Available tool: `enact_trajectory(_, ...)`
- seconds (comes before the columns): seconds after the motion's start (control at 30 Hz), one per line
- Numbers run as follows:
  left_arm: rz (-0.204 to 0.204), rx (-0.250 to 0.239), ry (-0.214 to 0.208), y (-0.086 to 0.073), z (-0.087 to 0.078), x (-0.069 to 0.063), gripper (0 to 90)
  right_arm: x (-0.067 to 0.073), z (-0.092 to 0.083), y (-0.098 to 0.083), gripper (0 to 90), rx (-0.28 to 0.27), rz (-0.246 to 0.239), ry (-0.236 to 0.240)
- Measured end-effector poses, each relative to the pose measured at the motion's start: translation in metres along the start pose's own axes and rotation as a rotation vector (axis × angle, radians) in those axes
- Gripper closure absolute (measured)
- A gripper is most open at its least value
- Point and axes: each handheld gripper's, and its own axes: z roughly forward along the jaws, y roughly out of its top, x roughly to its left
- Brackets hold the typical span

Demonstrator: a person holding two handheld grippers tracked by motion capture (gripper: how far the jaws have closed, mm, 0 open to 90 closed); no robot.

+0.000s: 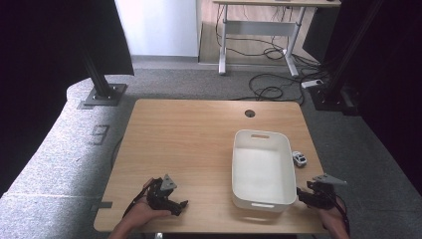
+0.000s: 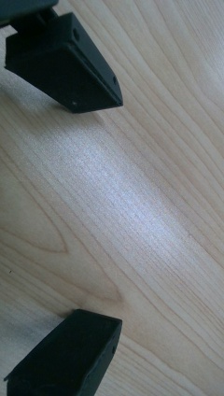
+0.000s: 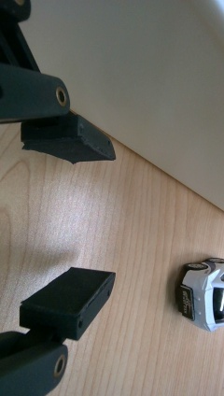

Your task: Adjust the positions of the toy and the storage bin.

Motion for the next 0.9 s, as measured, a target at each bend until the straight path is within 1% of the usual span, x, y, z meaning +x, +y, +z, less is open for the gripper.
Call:
enact_trajectory(0.23, -0.003, 0.001, 0.002, 0.0, 0.0, 0.0, 0.0, 0.0, 0.002, 0.001, 34.6, 0.001, -0.006, -0.007)
enact_trajectory(0.33, -0.003, 0.001, 0.002, 0.0, 0.0, 0.0, 0.0, 0.0, 0.003, 0.002, 32.5, 0.002, 0.003, -0.005)
enact_trajectory(0.47, -0.002, 0.001, 0.001, 0.0, 0.0, 0.0, 0.0, 0.001, 0.003, 0.002, 32.3, 0.007, 0.005, -0.001)
enact_trajectory(0.5, -0.004, 0.0, 0.001, 0.0, 0.0, 0.0, 0.0, 0.002, -0.001, 0.002, 34.1, -0.01, 0.002, -0.029)
enact_trajectory(0.53, -0.003, 0.002, 0.001, 0.0, 0.0, 0.0, 0.0, 0.003, -0.003, 0.003, 34.2, -0.018, 0.008, -0.033)
enact_trajectory(0.57, -0.003, 0.002, 0.001, 0.0, 0.0, 0.0, 0.0, 0.003, -0.003, 0.003, 34.2, -0.018, 0.008, -0.033)
enact_trajectory(0.6, -0.002, 0.004, 0.001, 0.0, -0.001, 0.0, 0.0, 0.002, -0.007, 0.004, 34.2, -0.033, 0.023, -0.03)
enact_trajectory(0.7, -0.001, 0.005, 0.001, 0.0, -0.001, 0.0, 0.0, 0.003, -0.013, 0.005, 33.5, -0.049, 0.031, -0.03)
enact_trajectory(0.9, 0.001, 0.005, -0.001, 0.0, -0.001, 0.0, 0.0, 0.009, -0.025, 0.011, 33.0, -0.098, 0.046, -0.01)
